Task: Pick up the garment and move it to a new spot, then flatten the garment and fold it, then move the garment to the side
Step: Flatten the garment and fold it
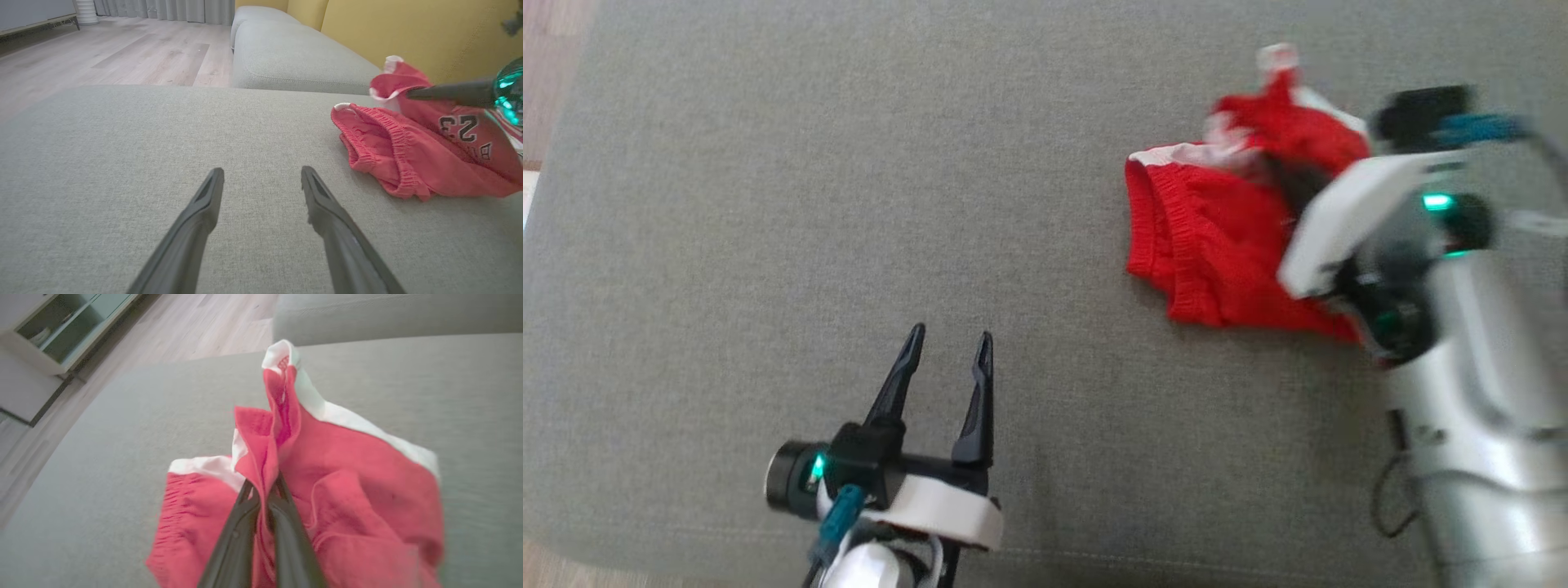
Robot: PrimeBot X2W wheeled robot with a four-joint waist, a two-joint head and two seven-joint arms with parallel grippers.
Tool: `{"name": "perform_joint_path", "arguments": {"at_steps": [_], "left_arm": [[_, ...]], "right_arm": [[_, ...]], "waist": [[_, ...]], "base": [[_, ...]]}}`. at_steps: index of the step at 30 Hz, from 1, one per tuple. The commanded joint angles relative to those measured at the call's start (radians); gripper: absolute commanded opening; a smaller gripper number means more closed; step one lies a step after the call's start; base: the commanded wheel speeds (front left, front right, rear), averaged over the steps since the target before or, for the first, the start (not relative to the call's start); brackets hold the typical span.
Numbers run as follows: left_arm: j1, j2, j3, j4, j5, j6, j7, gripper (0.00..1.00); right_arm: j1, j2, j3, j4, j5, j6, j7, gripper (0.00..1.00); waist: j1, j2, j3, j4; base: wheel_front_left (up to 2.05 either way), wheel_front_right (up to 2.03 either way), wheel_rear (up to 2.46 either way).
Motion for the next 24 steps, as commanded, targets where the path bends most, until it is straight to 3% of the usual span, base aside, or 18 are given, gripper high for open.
{"name": "perform_joint_path", "arguments": {"at_steps": [1,5,12,17,18,19,21,22,24], "left_arm": [[-0.036,-0.006,0.025,-0.031,-0.007,0.008,-0.005,1.0],[-0.06,-0.007,0.006,-0.024,-0.025,0.022,-0.005,1.0],[-0.058,-0.007,0.001,-0.013,-0.036,0.035,-0.005,1.0],[-0.051,-0.007,0.007,-0.008,-0.035,0.035,-0.005,1.0],[-0.05,-0.007,0.007,-0.007,-0.035,0.034,-0.005,1.0],[-0.051,-0.007,0.006,-0.006,-0.034,0.033,-0.005,1.0],[-0.052,-0.007,0.008,-0.004,-0.033,0.032,-0.005,1.0],[-0.051,-0.007,0.009,-0.002,-0.031,0.03,-0.005,1.0],[-0.048,-0.007,0.013,0.001,-0.026,0.027,-0.005,1.0]], "right_arm": [[-0.028,0.023,0.028,-0.04,-0.015,-0.001,0.006,0.0],[-0.033,0.07,0.072,-0.02,-0.033,-0.001,-0.005,0.0],[-0.03,0.08,0.128,-0.005,0.023,-0.001,-0.057,0.0],[-0.023,0.08,0.163,0.011,0.056,-0.001,-0.095,0.09],[-0.02,0.08,0.172,0.017,0.059,-0.001,-0.104,0.2],[-0.017,0.08,0.182,0.022,0.064,-0.001,-0.113,0.4],[-0.008,0.08,0.204,0.028,0.082,-0.001,-0.135,0.92],[-0.001,0.08,0.213,0.032,0.096,-0.001,-0.147,1.0],[0.013,0.08,0.237,0.038,0.12,-0.001,-0.168,1.0]], "waist": [[0.0,0.0,0.009,0.008],[0.0,0.0,0.018,0.029],[0.0,0.0,0.009,0.046],[0.0,0.0,0.004,0.039],[0.0,0.0,0.003,0.036],[0.0,0.0,0.002,0.034],[0.0,0.0,-0.002,0.028],[0.0,0.0,-0.005,0.025],[0.0,0.0,-0.013,0.018]], "base": [[0.0,0.0,0.0],[0.0,0.0,0.0],[0.0,0.0,0.0],[0.0,0.0,0.0],[0.0,0.0,0.0],[0.0,0.0,0.0],[0.0,0.0,0.0],[0.0,0.0,0.0],[0.0,0.0,0.0]]}}
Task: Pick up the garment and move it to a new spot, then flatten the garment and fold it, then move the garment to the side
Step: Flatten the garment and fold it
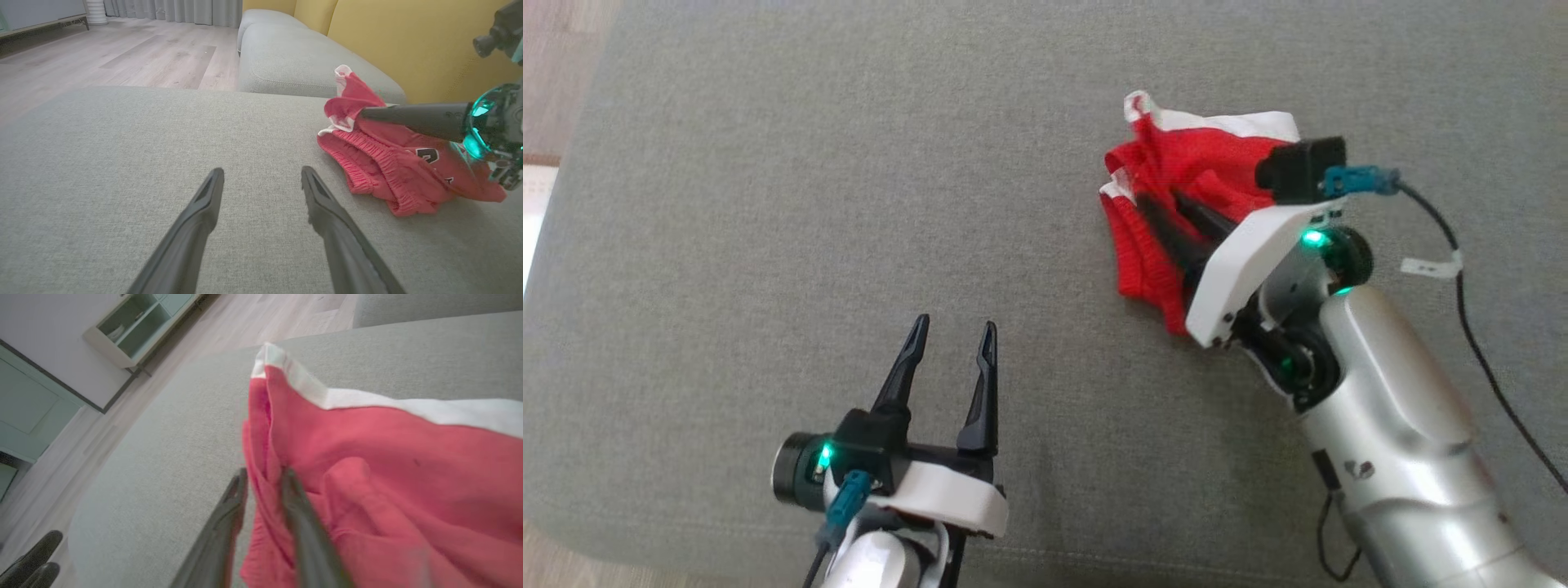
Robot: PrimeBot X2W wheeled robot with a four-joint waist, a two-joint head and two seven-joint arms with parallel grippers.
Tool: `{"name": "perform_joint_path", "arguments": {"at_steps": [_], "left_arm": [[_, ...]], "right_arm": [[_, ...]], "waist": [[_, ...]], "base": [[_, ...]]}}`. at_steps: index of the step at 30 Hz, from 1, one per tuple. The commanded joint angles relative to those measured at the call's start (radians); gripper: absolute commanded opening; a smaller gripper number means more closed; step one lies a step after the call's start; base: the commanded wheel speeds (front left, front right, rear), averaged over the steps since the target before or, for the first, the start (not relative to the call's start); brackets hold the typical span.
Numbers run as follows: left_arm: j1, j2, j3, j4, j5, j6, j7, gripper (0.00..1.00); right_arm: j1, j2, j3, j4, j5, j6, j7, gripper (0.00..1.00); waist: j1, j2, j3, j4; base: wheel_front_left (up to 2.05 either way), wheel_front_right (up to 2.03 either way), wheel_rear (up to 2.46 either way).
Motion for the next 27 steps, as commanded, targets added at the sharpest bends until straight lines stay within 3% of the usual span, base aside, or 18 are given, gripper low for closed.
{"name": "perform_joint_path", "arguments": {"at_steps": [1,12,17,22,27], "left_arm": [[-0.005,-0.005,0.042,-0.026,0.01,-0.006,-0.005,1.0],[0.025,-0.005,0.069,0.0,0.019,-0.025,-0.005,1.0],[0.048,-0.005,0.079,0.007,0.014,-0.025,-0.005,1.0],[0.072,-0.005,0.094,0.008,0.011,-0.028,-0.005,1.0],[0.107,-0.005,0.123,0.0,0.018,-0.027,-0.005,1.0]], "right_arm": [[0.015,0.023,0.045,-0.032,0.027,-0.001,-0.029,1.0],[0.086,0.023,0.237,-0.037,0.17,-0.001,-0.105,1.0],[0.101,0.023,0.278,-0.041,0.194,-0.001,-0.155,1.0],[0.121,0.023,0.243,-0.058,0.141,-0.001,-0.212,1.0],[0.181,0.011,0.14,-0.086,-0.033,-0.001,-0.296,1.0]], "waist": [[0.0,0.0,-0.012,-0.011],[0.0,0.0,-0.079,-0.053],[0.0,0.0,-0.119,-0.074],[0.0,0.0,-0.156,-0.093],[0.0,0.0,-0.207,-0.11]], "base": [[0.0,0.0,0.0],[0.0,0.0,0.0],[0.0,0.0,0.0],[0.0,0.0,0.0],[0.0,0.0,0.0]]}}
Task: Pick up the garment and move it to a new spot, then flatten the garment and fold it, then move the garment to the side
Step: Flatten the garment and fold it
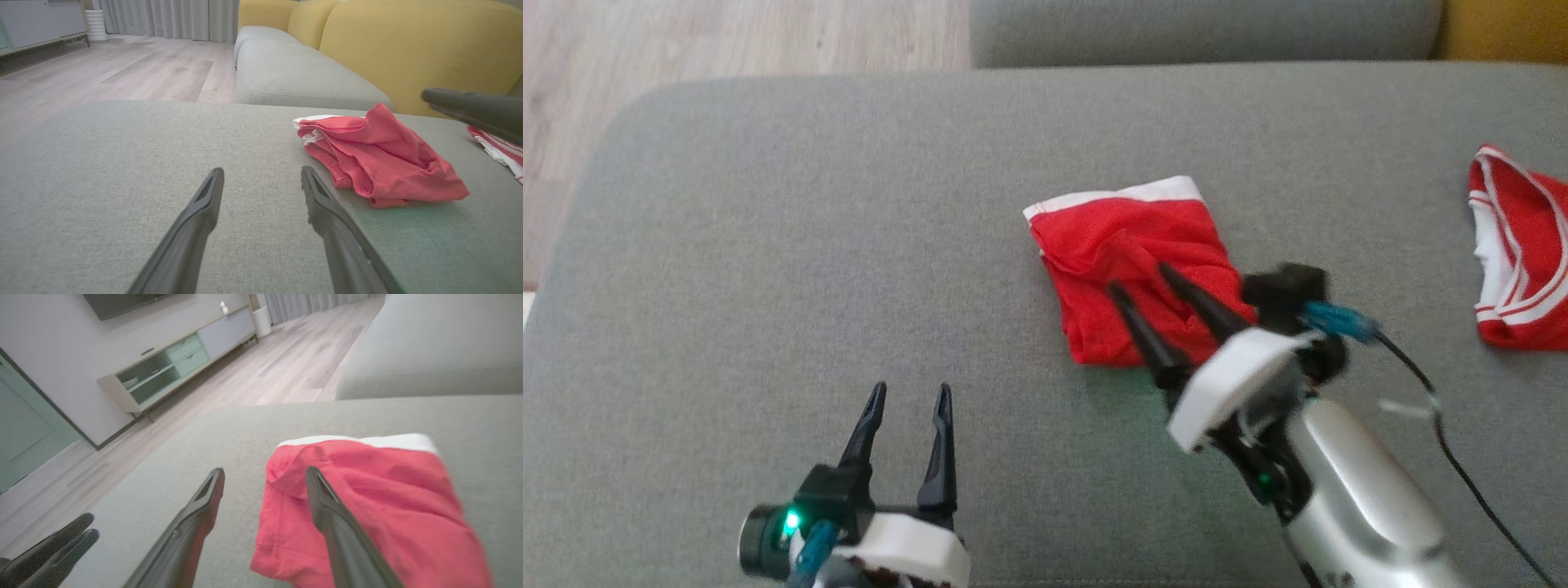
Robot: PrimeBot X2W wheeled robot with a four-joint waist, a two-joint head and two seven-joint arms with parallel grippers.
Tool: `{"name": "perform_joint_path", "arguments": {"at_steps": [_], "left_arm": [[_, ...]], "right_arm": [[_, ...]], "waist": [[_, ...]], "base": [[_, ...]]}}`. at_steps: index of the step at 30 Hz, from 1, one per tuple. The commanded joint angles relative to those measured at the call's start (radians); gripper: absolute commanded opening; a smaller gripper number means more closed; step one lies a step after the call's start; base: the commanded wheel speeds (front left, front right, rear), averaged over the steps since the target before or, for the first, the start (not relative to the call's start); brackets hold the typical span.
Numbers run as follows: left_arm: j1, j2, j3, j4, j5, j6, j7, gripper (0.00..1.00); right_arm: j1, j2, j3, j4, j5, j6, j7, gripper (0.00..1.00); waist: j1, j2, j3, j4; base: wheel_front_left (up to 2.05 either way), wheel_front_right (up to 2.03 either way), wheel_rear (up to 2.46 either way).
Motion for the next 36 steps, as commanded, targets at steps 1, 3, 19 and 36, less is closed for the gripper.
{"name": "perform_joint_path", "arguments": {"at_steps": [1,3,19,36], "left_arm": [[-0.002,-0.005,0.04,-0.036,0.006,-0.001,-0.005,1.0],[0.023,-0.005,0.059,-0.04,0.02,-0.006,-0.005,1.0],[0.041,-0.005,0.112,-0.058,0.069,-0.046,-0.006,1.0],[-0.094,-0.005,0.133,0.002,0.102,-0.095,-0.006,1.0]], "right_arm": [[0.016,0.008,-0.02,-0.047,-0.03,-0.001,-0.029,1.0],[0.081,-0.011,-0.1,-0.069,-0.081,-0.001,-0.079,1.0],[0.09,-0.106,-0.308,0.001,-0.196,-0.001,-0.194,0.0],[-0.226,-0.151,-0.037,0.394,-0.152,-0.001,-0.211,0.0]], "waist": [[0.0,0.0,-0.03,-0.012],[0.0,0.0,-0.056,-0.019],[0.0,0.0,-0.009,0.025],[0.0,0.0,0.102,0.13]], "base": [[0.0,0.0,0.0],[0.0,0.0,0.0],[0.0,0.0,0.0],[0.0,0.0,0.0]]}}
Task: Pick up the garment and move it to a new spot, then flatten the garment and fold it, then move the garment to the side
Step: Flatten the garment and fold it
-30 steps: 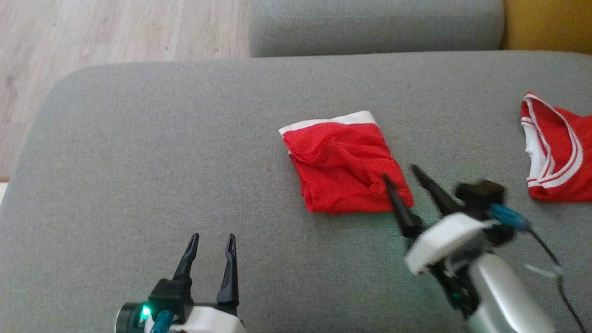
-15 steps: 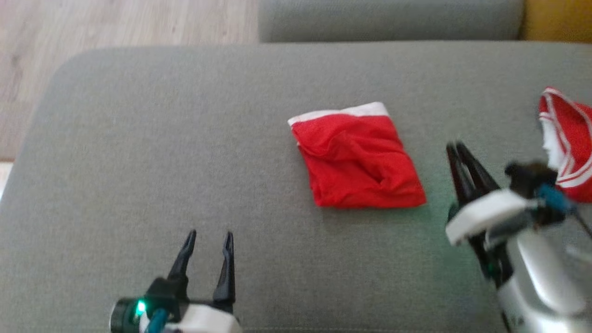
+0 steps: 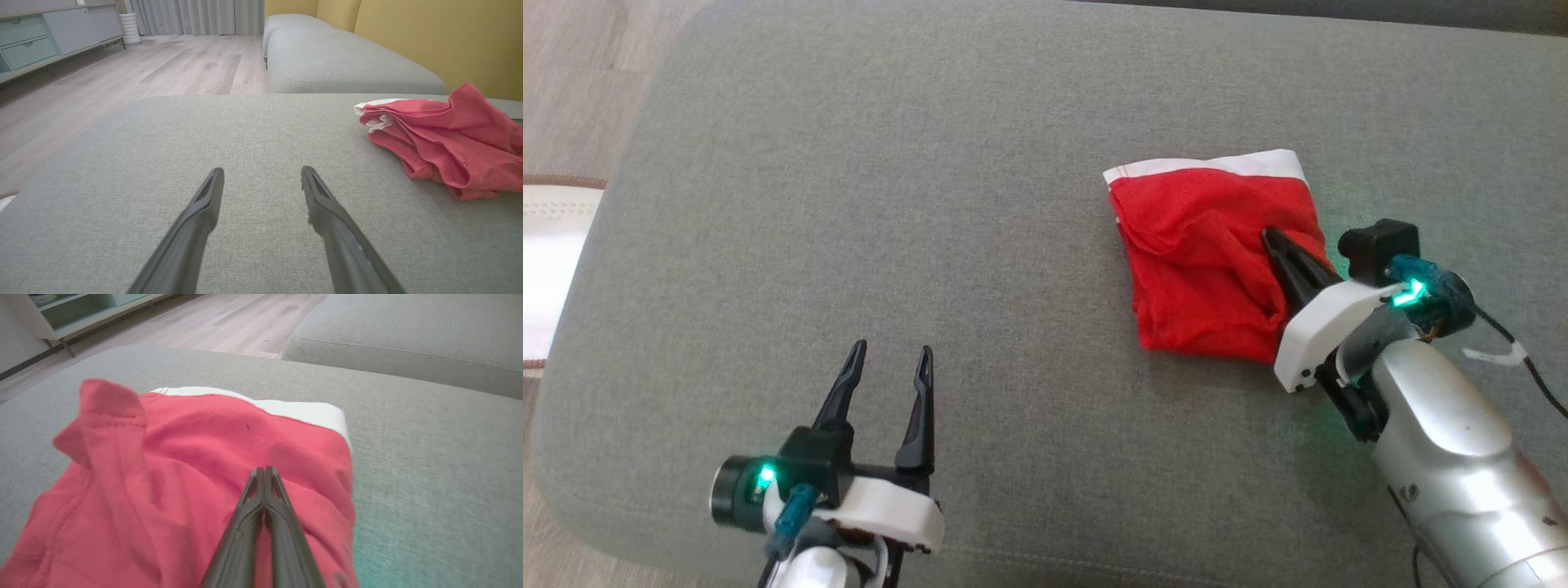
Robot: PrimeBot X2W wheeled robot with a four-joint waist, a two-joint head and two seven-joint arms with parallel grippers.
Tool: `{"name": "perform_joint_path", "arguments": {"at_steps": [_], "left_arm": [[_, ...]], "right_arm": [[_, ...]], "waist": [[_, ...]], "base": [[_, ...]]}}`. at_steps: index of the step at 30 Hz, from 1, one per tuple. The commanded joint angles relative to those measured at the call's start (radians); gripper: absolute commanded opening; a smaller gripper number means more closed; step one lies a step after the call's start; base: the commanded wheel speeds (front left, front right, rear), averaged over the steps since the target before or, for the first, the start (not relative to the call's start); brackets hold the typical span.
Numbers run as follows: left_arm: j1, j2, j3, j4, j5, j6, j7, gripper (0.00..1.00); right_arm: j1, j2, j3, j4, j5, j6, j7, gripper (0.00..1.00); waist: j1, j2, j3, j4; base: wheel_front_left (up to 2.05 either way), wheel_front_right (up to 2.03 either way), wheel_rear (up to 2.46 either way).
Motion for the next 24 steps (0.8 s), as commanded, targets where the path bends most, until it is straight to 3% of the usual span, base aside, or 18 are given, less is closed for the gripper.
{"name": "perform_joint_path", "arguments": {"at_steps": [1,13,19,24], "left_arm": [[-0.037,-0.004,0.028,-0.029,-0.003,0.002,-0.006,1.0],[-0.023,-0.004,0.024,-0.045,-0.035,0.039,-0.006,1.0],[-0.03,-0.004,0.019,-0.043,-0.035,0.042,-0.006,1.0],[-0.03,-0.004,0.031,-0.044,-0.031,0.045,-0.006,1.0]], "right_arm": [[-0.038,-0.006,0.039,-0.004,0.01,-0.001,-0.03,0.0],[-0.005,-0.018,0.367,-0.092,0.129,-0.001,-0.062,0.0],[0.005,0.016,0.466,-0.095,0.159,-0.001,-0.04,0.0],[0.016,0.04,0.485,-0.083,0.149,-0.001,-0.082,0.0]], "waist": [[-0.0001,0.0,0.001,0.005],[-0.0001,0.0,0.017,-0.016],[-0.0001,0.0,0.021,-0.03],[-0.0001,0.0,0.004,-0.044]], "base": [[0.0,0.0,0.0],[0.0,0.0,0.0],[0.0,0.0,0.0],[0.0,0.0,0.0]]}}
